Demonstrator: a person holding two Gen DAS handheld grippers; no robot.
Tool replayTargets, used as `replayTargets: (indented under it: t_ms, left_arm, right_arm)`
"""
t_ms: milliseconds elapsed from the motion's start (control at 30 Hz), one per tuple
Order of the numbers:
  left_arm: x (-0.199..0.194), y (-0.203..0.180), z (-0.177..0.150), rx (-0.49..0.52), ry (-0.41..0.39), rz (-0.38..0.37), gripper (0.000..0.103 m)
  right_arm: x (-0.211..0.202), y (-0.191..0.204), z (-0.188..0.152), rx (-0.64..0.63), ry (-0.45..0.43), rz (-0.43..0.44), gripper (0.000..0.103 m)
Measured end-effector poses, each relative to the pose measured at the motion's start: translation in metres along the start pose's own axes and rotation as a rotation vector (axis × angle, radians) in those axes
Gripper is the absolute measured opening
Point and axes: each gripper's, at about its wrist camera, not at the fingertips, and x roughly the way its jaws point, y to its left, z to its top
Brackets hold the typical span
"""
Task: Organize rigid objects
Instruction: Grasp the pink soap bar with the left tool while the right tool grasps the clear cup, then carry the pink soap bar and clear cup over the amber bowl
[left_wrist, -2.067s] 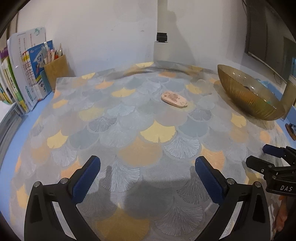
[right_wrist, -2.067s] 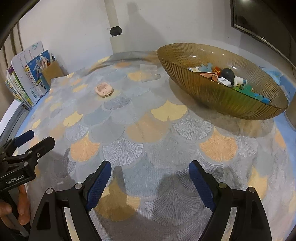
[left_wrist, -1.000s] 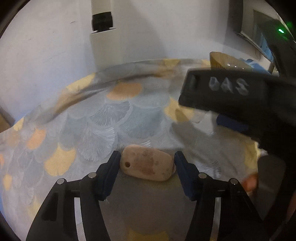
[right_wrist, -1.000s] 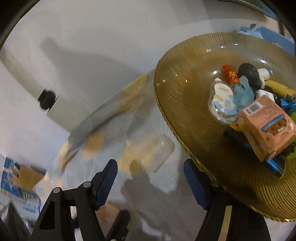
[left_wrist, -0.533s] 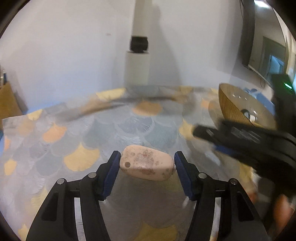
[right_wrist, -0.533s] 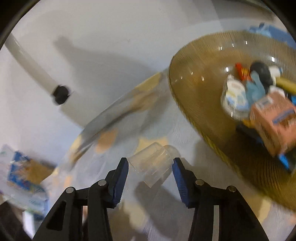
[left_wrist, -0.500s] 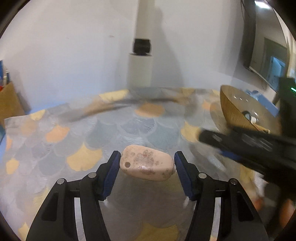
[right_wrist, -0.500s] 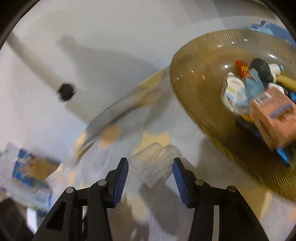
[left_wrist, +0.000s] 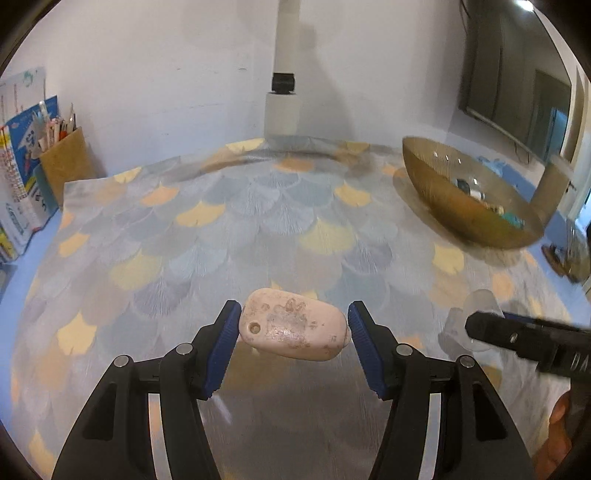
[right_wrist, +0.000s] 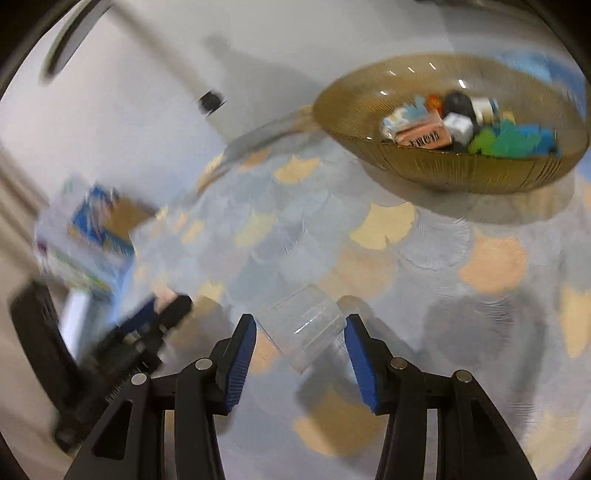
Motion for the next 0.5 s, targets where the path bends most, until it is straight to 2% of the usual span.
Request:
replayTargets:
  t_ms: [67,133,233,300,333,367,500]
  left_arm:
    - [-0.004,-0.005,-0.009,0.018,-0.006,0.011,0.057]
    - [-0.005,-0.007,-0.016,0.022,-0.006,0.010,0.057]
    - [-0.007,-0.009,-0.018,0.035,-0.009,0.022,0.057]
    - [-0.007,-0.006,-0.018,0.016,-0.009,0.000,0.057]
    - [-0.005,-0.002,-0.017,0.001,0.000,-0.003,0.057]
    - [-0.002,0.001,-0.017,-0.014,0.013,-0.003,0.057]
    - [0.000,0.000,-0.018,-0.012,0.023,0.011,0.057]
  right_arm:
    - [-0.002,0.003,-0.010,-0.116,0.015,-0.030,0.049]
    - [0.001,0.000,-0.016,-0.163,0.035,-0.016,0.049]
    - [0.004,-0.009,-0.024,-0.162,0.062,0.014,0.049]
    - [0.001,-0.013,-0.026,-0.170,0.063,0.028,0.056]
    - [0.000,-0.014,-0.026,-0.172,0.065,0.032,0.065]
    - [-0.002,-0.016,-0.026,-0.169,0.064,0.036,0.069]
    - [-0.004,-0.018,-0.029,-0.163,0.051,0.042,0.069]
